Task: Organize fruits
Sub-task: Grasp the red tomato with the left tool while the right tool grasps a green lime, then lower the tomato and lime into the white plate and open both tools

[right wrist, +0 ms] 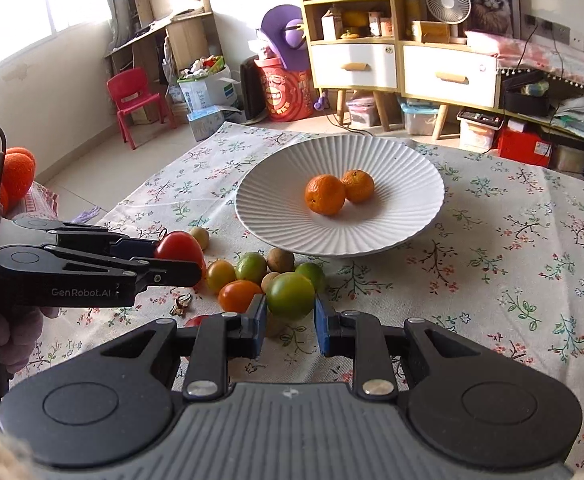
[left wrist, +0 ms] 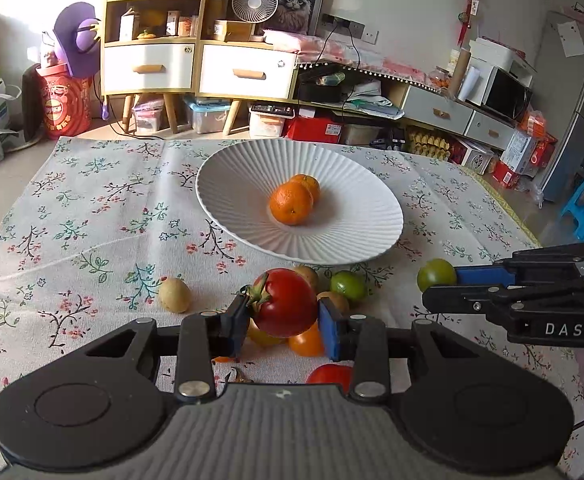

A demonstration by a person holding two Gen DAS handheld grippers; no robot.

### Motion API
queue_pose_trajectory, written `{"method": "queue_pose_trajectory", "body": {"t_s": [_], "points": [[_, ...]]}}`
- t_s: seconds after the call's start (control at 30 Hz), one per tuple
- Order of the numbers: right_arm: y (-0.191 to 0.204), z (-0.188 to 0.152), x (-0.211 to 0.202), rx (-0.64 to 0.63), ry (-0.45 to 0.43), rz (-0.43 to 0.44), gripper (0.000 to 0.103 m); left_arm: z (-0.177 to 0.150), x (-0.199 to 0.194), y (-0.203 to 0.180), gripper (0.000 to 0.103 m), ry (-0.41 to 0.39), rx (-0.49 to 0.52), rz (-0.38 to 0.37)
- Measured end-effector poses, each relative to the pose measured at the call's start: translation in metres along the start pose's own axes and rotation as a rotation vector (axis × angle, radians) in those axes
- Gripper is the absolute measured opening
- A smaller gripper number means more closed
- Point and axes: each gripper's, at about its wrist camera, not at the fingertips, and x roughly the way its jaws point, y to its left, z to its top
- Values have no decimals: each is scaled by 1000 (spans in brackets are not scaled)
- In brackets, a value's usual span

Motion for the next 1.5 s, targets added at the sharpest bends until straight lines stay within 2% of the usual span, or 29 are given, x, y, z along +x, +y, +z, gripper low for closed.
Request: {"method": "queue_pose_trajectory", "body": {"t_s": [0.3, 0.47, 0.7, 0.93, 1.5], "points": [[-14, 16, 14, 14, -24, -18, 23, 24, 16, -6, 36, -13, -51, 0], [-23, 20, 27, 15, -9, -18, 23, 31, 30, -2, 36, 19, -47, 25], [-36, 32, 40, 18, 1, -30, 23, 53, 51, 13, 36, 46, -112, 33], [-43, 40, 52, 0, -2, -42, 23, 78, 76, 20, 36, 67, -128, 29], [-53, 49, 82, -30, 26, -38, 23, 99, 120, 24, 36, 146, -148, 9]]}}
